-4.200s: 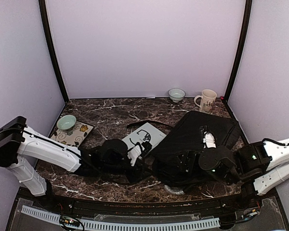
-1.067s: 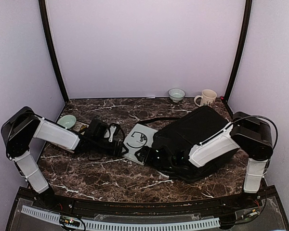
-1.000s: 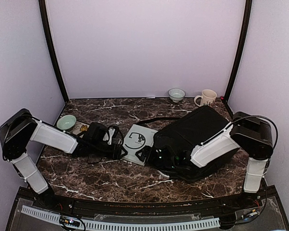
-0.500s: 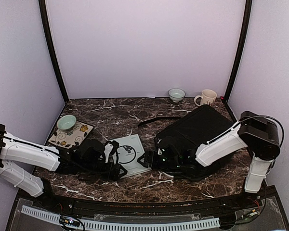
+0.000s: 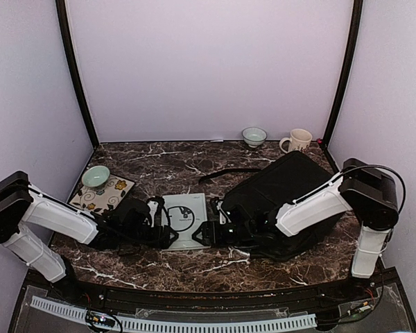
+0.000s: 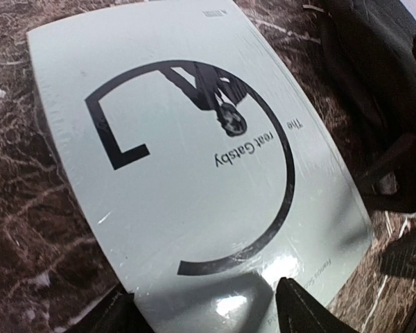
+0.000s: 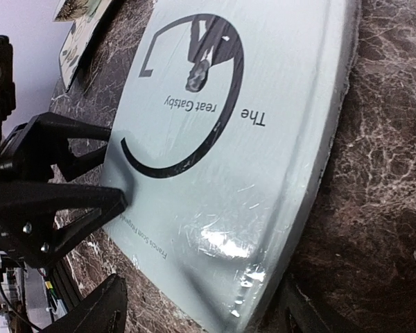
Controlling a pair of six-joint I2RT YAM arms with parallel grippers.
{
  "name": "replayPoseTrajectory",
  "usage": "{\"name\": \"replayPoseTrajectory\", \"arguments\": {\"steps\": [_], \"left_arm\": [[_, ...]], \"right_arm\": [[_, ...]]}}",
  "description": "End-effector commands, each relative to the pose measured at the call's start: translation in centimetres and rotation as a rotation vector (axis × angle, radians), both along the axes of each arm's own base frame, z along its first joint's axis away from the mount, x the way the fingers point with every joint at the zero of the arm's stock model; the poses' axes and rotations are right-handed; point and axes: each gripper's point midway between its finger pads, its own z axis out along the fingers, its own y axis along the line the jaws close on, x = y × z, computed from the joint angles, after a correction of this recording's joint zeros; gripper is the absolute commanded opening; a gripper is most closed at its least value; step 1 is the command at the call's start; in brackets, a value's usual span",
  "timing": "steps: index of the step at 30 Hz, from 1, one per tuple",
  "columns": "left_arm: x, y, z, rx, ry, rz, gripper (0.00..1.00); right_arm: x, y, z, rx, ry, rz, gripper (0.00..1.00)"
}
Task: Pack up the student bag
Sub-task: Move the book to the center of the board.
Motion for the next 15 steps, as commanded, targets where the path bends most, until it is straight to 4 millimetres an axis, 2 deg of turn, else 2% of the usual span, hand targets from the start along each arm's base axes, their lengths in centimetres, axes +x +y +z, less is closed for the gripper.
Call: {"name": "replayPoseTrajectory", "arguments": {"steps": [1,7,12,15], "left_arm": [[-2.0,-1.6,-1.8,-0.094,0.093,-0.101,0.70],[-2.6,-2.6,-2.2,-0.156,0.123,-0.137,0.65],[-2.8,-2.8,-2.6,-0.174,0.126,-0.139,0.63],[-2.8,-2.9,-2.9,-0.179,0.133,-0.143,0.62]], "right_arm": [[-2.6,2.9,0.7,0.139,0.064,0.147,0.75],[-3.8,5.1,3.6,0.261,0.065,0.244,0.72],[-4.2,5.4,6.5,0.312,0.027,0.261,0.70],[-4.2,5.5,7.5,0.327,0.012,0.262,0.68]]}}
